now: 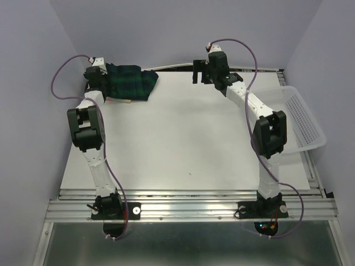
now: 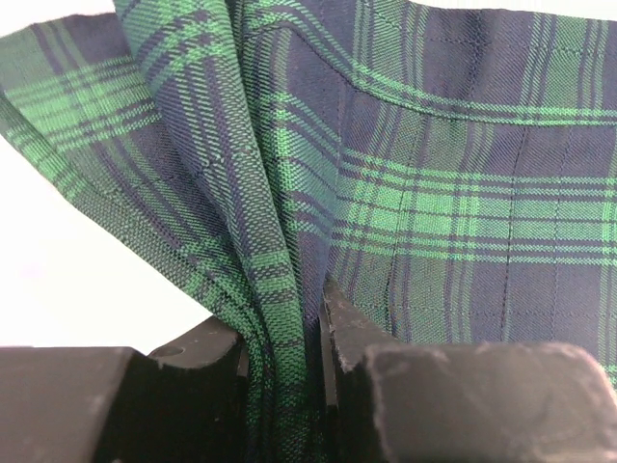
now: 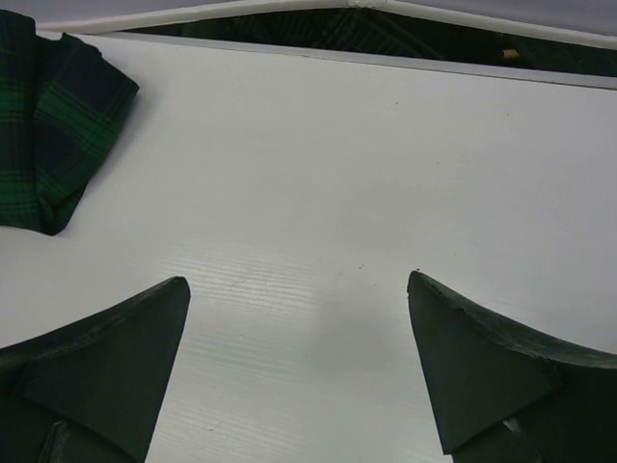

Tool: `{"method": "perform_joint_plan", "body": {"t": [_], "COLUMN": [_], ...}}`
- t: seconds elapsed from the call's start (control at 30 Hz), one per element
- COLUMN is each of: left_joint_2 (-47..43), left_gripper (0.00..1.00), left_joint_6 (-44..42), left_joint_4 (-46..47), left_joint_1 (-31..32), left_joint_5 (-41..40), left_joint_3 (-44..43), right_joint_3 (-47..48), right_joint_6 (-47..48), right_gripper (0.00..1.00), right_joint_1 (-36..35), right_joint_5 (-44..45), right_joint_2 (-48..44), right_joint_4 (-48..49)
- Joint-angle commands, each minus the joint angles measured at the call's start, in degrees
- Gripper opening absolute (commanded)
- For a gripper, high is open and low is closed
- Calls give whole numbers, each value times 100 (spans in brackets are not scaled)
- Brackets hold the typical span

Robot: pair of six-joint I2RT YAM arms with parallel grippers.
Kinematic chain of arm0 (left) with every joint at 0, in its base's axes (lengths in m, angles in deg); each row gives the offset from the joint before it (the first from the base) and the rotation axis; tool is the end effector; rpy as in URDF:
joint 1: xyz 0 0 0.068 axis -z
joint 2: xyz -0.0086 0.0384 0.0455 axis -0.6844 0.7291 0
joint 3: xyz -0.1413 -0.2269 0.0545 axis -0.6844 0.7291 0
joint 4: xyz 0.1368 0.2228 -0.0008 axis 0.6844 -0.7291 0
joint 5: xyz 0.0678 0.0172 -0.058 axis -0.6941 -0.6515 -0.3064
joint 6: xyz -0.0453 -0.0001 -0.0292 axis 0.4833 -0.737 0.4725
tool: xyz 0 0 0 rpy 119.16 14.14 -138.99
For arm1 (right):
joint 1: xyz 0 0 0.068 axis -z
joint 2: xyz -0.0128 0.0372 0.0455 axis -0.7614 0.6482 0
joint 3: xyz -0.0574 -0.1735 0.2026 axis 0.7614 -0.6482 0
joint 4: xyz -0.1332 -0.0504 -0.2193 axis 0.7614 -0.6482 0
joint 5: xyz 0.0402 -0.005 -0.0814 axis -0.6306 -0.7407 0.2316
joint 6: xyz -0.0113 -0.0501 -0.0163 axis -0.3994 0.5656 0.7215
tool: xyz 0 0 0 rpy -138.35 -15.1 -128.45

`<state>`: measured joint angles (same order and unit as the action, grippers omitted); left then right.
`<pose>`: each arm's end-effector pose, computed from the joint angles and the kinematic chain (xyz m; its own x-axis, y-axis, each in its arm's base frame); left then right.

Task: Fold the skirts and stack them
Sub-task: Neatly place the folded skirt to the corner

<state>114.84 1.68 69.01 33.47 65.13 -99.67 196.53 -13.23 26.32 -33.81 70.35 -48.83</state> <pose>0.5181 0.0858 0.2239 -0.3134 -0.0083 -0.9496 -0.0744 0.9971 0.0159 0.4638 0.1939 0.3219 -0.4467 0.0074 -0.8947 -0.1920 0.9759 0.1040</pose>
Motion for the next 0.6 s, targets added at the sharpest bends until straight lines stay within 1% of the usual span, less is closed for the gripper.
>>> {"method": "perform_joint_plan", "body": {"t": [0.0, 0.1, 0.13, 0.17, 0.2, 0.23, 0.27, 0.4, 0.43, 0.57], "left_joint_2": [-423, -503, -416, -180, -47, 154, 182, -89, -186, -414], "left_gripper": [26, 28, 35, 40, 61, 74, 80, 85, 86, 87], "left_joint_6": [-164, -384, -411, -437, -481, -490, -499, -551, -656, -1016], "left_joint_4": [712, 873, 629, 444, 94, -58, -129, 361, 502, 503], "left_joint_1": [-153, -162, -171, -180, -189, -189, -197, -250, -250, -250], "left_joint_5": [-76, -180, -268, -425, -427, -688, -717, -892, -989, -1288], "left_joint_3": [-28, -8, -165, -541, -719, -877, -975, -459, -422, -562], "right_joint_3": [-31, -40, -40, -40, -31, -23, 12, -14, -31, -40], "right_joint_6": [83, 75, 40, 31, 4, 4, -4, 30, 48, 57], "right_gripper": [100, 100, 100, 100, 100, 100, 100, 100, 100, 100], "right_joint_1": [15, 15, 15, 15, 15, 15, 15, 15, 15, 15], "right_joint_5": [-6, -32, -58, -76, -119, -128, -129, -120, -128, -146], "right_joint_2": [-234, -225, -208, -190, -173, -164, -138, -181, -181, -234], "right_joint_4": [213, 222, 222, 222, 204, 196, 178, 169, 169, 178]}}
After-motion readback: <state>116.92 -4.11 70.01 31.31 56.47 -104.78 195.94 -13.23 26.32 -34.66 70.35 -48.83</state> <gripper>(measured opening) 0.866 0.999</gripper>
